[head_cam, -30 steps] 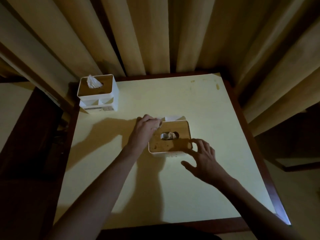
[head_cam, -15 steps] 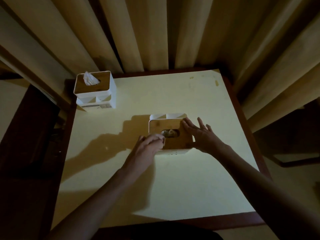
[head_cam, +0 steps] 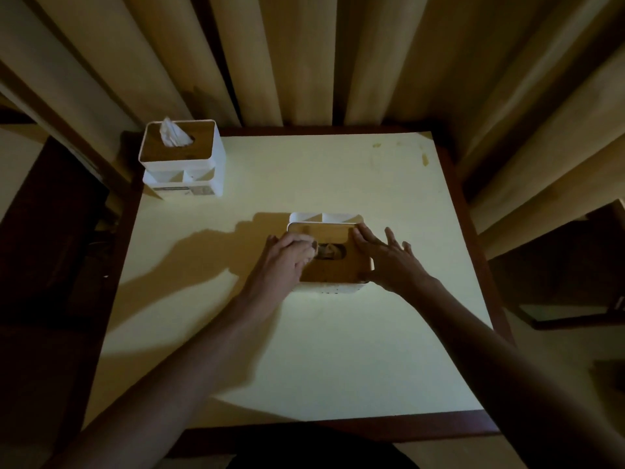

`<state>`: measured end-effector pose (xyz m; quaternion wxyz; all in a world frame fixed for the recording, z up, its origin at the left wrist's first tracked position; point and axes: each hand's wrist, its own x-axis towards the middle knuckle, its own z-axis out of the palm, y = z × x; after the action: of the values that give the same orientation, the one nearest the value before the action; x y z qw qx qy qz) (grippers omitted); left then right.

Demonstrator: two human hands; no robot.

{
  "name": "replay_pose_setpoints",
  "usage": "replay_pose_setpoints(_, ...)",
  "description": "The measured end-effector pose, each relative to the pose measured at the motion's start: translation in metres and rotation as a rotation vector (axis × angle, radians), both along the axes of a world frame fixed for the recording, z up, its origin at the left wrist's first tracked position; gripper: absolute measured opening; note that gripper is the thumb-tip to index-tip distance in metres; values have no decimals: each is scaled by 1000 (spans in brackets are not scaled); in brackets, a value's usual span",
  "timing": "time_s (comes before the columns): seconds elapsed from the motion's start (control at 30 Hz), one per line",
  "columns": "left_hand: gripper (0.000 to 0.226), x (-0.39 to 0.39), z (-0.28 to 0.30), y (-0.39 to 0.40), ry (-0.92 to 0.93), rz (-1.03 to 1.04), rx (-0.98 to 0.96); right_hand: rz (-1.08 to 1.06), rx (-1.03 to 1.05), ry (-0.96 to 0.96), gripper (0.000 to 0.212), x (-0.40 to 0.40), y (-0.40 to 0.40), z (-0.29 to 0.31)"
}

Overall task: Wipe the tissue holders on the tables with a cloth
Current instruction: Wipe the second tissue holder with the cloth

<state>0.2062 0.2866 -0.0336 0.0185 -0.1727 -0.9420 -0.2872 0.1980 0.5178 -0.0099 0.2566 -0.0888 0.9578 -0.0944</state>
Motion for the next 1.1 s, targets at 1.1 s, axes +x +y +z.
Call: replay_pose_setpoints(1.1, 35, 47, -13, -6, 198, -213, -39, 144, -135, 300, 42, 59, -10, -8)
